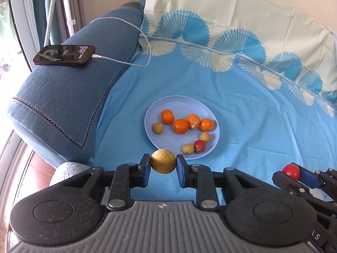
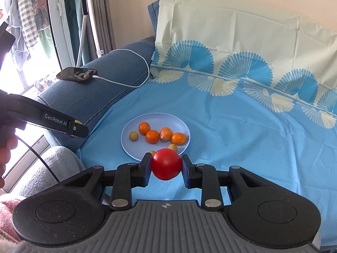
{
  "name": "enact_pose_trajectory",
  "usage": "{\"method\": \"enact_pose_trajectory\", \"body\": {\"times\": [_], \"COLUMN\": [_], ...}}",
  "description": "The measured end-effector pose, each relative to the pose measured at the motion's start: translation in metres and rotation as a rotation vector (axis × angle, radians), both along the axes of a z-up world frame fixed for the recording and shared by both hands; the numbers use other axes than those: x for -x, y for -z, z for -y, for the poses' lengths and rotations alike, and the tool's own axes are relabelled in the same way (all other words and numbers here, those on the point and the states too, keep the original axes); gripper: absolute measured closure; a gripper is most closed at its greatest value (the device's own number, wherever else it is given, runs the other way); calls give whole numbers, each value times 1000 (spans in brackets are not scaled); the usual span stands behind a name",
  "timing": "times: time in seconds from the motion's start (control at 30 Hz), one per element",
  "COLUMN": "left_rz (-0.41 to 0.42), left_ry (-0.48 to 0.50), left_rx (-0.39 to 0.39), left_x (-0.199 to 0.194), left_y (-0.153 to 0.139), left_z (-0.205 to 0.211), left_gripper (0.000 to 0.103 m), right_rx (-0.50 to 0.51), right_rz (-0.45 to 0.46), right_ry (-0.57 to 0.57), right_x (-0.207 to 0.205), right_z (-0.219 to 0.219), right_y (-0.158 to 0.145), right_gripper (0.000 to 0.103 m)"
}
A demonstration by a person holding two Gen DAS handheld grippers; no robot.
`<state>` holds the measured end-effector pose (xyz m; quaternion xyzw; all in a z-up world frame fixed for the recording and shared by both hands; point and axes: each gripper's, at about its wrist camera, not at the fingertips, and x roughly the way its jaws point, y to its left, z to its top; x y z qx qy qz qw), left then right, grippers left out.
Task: Organize fruits
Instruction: 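Carry the tomato in the right tool while the left tool carries the tan fruit to the plate, then open the right tool over the plate while the left tool releases the tan fruit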
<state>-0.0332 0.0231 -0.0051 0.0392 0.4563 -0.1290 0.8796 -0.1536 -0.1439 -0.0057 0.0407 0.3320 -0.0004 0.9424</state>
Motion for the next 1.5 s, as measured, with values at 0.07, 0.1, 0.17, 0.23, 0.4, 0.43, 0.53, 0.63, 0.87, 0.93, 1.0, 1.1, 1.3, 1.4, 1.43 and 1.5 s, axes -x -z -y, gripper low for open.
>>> {"method": "enact_pose_trajectory", "body": {"times": [0.07,0.1,0.17,0.23,0.4,0.43,0.53,0.63,0.87,0.93,1.0,1.1,1.3,1.4,1.43,1.5], "left_rz": [-8,-12,-23,-36,-72,-76,-87,-96,-99,-102,-100,-107,-106,-3,-4,-13], "left_ry": [-3,-3,0,5,3,3,-2,-7,3,6,8,12,56,51,54,32], "left_rx": [-8,-13,-24,-33,-57,-62,-83,-99,-123,-130,-143,-165,-133,-127,-141,-161], "left_x": [-10,-15,-26,-39,-72,-79,-99,-120,-160,-168,-176,-186,-196,-186,-183,-174], "left_y": [3,6,11,18,40,44,58,71,97,104,110,120,122,105,101,94], "left_z": [1,2,5,9,22,24,31,38,55,60,65,69,67,58,57,51], "left_gripper": [75,75,75,75,75,75,75,75,75,75,75,75,1,0,0,0], "right_rx": [-5,-7,-9,-11,-19,-21,-30,-26,-13,-13,-13,-13,-16,20,28,30], "right_rz": [-11,-15,-21,-28,-70,-80,-104,-114,-134,-144,-155,-169,-171,-148,-139,-127], "right_ry": [-4,-7,-12,-18,-30,-31,-41,-56,-70,-72,-75,-82,-154,-178,-180,-168], "right_x": [-10,-15,-27,-41,-79,-87,-110,-131,-172,-181,-190,-200,-214,-213,-211,-204], "right_z": [0,1,2,3,4,4,3,3,3,4,5,6,1,-4,-5,-5], "right_y": [3,5,8,12,33,37,50,61,85,91,97,107,117,119,117,110], "right_gripper": [72,72,72,72,72,72,72,72,72,72,72,72,68,31,29,24]}}
